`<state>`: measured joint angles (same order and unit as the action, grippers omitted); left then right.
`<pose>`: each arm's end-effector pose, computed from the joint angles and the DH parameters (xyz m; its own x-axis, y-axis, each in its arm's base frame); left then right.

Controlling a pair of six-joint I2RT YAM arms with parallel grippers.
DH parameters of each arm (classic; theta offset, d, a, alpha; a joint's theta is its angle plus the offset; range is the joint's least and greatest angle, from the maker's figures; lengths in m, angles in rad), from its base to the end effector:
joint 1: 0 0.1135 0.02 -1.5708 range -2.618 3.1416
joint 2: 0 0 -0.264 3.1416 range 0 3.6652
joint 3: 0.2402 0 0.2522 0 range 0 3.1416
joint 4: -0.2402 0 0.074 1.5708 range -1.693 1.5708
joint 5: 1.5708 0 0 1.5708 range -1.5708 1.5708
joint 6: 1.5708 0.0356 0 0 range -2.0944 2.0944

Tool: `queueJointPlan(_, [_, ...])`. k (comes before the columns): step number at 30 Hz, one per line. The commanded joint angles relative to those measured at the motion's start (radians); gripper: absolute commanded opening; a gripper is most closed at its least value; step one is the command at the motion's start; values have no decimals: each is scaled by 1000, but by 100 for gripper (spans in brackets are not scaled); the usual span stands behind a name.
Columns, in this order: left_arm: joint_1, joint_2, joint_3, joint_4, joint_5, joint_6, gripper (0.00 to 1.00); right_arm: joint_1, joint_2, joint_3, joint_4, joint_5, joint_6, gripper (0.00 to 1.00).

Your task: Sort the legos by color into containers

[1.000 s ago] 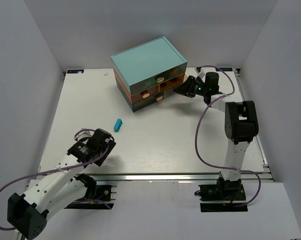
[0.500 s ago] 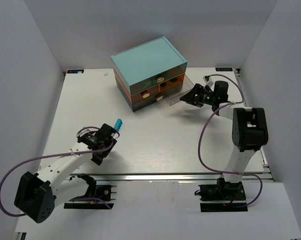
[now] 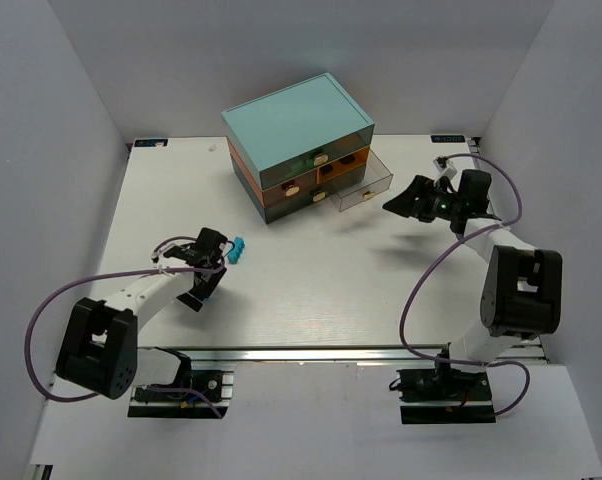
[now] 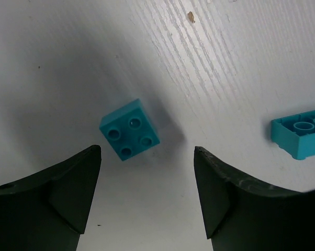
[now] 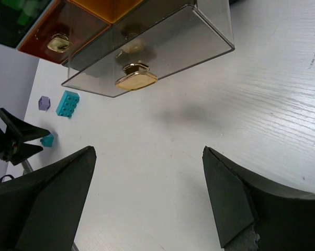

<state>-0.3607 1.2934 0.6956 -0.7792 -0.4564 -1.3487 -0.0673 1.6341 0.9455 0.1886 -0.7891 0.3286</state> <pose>0.1967 -0.0574 0.1752 -0.4338 -0.7722 -0.4643 -0.8433 0.5294 -0.0926 0.3518 0.0016 0.2201 -0.6380 0.2709 -0.7208 -0.3890 0.6945 0.6053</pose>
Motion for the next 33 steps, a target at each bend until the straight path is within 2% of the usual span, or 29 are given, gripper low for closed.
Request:
queueJointPlan(1, [29, 20, 2, 55, 44, 42, 80, -29, -77, -23, -29, -36, -52, 88])
queueJointPlan(5, [61, 20, -27, 95, 68, 57, 61, -55, -141, -36, -58, -55, -92, 88])
queueJointPlan(8, [71, 17, -44, 123, 96, 68, 53, -71, -172, -28, -86, -67, -127, 88])
queueJointPlan(10, [80, 12, -44, 141, 113, 88, 45, -83, -190, -25, -107, -61, -152, 88])
queueJointPlan(11, [80, 7, -39, 149, 120, 118, 41, -88, -197, -19, -115, -59, -164, 88])
queueJointPlan(12, [80, -5, -35, 175, 127, 147, 33, -94, -203, -14, -120, -46, -186, 88])
queueJointPlan(15, [56, -23, 27, 234, 180, 297, 23, -117, -214, 13, -133, -38, -220, 89])
queueJointPlan(17, [55, -34, 91, 264, 277, 418, 18, -127, -211, 33, -144, -38, -227, 88])
queueJointPlan(19, [46, -49, 126, 273, 355, 456, 14, -141, -206, 58, -143, -38, -227, 89])
queueJointPlan(23, [46, -111, 173, 239, 354, 473, 11, -150, -197, 90, -143, -44, -215, 89])
queueJointPlan(25, [46, -132, 179, 175, 326, 450, 15, -149, -192, 98, -141, -48, -211, 88])
queueJointPlan(26, [46, -143, 180, 143, 299, 413, 36, -152, -194, 98, -141, -50, -207, 88])
queueJointPlan(29, [63, -132, 160, 19, 253, 384, 74, -149, -194, 95, -144, -50, -201, 89])
queueJointPlan(33, [72, -54, 137, -51, 234, 402, 85, -147, -195, 88, -150, -50, -198, 89])
